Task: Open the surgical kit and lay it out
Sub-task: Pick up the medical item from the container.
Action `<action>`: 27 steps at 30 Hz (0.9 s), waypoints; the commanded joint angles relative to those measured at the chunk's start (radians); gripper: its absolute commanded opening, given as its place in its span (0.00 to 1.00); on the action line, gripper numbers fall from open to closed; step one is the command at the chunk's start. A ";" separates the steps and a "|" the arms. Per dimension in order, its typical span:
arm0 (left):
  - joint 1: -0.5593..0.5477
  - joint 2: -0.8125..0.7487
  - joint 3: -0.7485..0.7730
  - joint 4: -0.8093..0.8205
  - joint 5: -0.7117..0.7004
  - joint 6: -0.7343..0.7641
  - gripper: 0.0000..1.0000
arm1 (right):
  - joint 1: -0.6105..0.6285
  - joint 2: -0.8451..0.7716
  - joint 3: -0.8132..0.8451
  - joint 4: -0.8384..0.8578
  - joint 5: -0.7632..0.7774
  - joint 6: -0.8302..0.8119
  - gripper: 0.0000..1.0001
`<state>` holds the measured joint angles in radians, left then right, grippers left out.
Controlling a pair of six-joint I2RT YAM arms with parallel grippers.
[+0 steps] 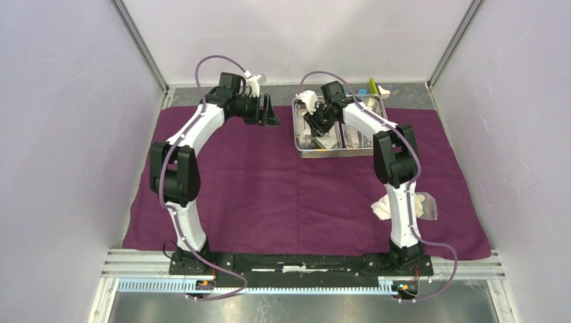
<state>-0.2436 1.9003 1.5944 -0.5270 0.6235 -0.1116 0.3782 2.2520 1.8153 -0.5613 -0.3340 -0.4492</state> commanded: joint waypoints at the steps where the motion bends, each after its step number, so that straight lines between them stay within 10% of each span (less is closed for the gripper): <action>1: 0.003 0.042 0.078 0.024 0.064 -0.040 0.77 | -0.010 -0.109 0.001 0.086 -0.020 0.031 0.31; 27: -0.094 0.261 0.216 0.410 0.264 -0.613 0.69 | -0.017 -0.313 -0.188 0.278 -0.189 0.220 0.34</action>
<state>-0.3264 2.1506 1.7641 -0.1989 0.8616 -0.6342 0.3626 1.9907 1.6398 -0.3302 -0.4805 -0.2573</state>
